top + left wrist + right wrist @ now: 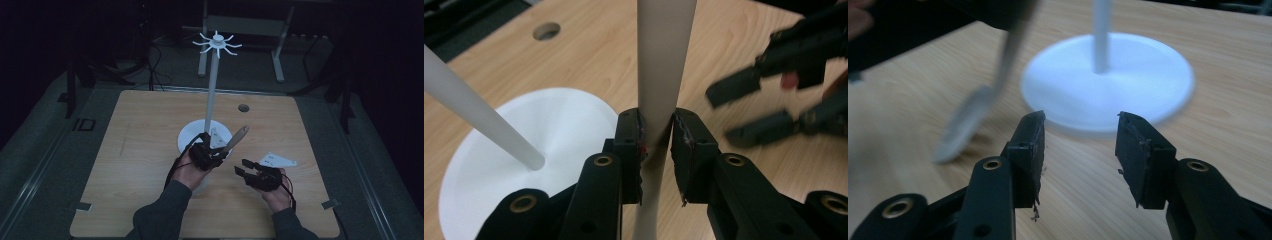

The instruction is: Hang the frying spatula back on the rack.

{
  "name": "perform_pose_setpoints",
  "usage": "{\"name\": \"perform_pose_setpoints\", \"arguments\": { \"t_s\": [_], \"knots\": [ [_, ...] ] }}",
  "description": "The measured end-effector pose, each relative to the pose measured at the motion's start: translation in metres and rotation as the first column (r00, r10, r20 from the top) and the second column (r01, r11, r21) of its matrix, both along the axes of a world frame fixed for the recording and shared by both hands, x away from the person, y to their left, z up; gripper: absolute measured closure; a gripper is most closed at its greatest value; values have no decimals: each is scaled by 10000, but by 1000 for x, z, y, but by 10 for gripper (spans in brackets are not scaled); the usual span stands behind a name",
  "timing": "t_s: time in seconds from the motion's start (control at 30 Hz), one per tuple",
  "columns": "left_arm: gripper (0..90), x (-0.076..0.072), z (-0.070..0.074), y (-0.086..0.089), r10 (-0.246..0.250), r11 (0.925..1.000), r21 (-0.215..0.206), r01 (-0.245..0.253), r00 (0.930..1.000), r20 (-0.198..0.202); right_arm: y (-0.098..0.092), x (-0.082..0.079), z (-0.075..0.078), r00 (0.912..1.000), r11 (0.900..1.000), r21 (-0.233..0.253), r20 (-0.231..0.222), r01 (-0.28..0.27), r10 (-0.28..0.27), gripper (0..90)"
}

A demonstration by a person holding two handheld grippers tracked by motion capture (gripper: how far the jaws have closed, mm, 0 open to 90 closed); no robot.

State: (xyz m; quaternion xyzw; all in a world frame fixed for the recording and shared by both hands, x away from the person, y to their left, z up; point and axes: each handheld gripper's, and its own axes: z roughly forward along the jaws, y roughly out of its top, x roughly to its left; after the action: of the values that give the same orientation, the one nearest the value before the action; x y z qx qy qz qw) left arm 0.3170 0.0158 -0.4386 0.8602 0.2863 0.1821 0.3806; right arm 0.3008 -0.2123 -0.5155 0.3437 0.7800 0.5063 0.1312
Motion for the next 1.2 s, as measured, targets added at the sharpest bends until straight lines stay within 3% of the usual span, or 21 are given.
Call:
{"name": "perform_pose_setpoints", "arguments": {
  "t_s": [0.17,0.2,0.37,0.43,0.57,0.63,0.97,1.2],
  "knots": [
    [746,-5,8,1,80,9990,-434,-70,9997,234,24,2,6,9983,9970,508,-63,-579,583,542],
    [746,-7,11,2,101,9984,-557,-84,9995,309,35,3,6,9968,9955,543,-126,-783,790,543],
    [746,-11,17,5,174,9954,-945,-134,9990,419,51,8,5,9957,9938,648,-138,-902,912,552],
    [745,-11,19,10,209,9938,-1103,-162,9989,415,59,12,5,9956,9928,791,-182,-898,915,605],
    [745,-11,19,13,181,9918,-1268,-126,9990,417,64,15,7,9949,9914,847,-93,-993,1005,672],
    [745,-10,18,14,157,9906,-1366,-104,9992,381,66,17,10,9953,9925,755,82,-965,961,776],
    [734,-11,15,15,279,9832,-1820,-149,9972,689,63,22,15,9954,9921,821,29,-952,953,804],
    [728,-13,12,8,648,9856,-1627,-459,9915,1129,64,22,16,9968,9936,805,36,-795,794,805]
  ]
}}
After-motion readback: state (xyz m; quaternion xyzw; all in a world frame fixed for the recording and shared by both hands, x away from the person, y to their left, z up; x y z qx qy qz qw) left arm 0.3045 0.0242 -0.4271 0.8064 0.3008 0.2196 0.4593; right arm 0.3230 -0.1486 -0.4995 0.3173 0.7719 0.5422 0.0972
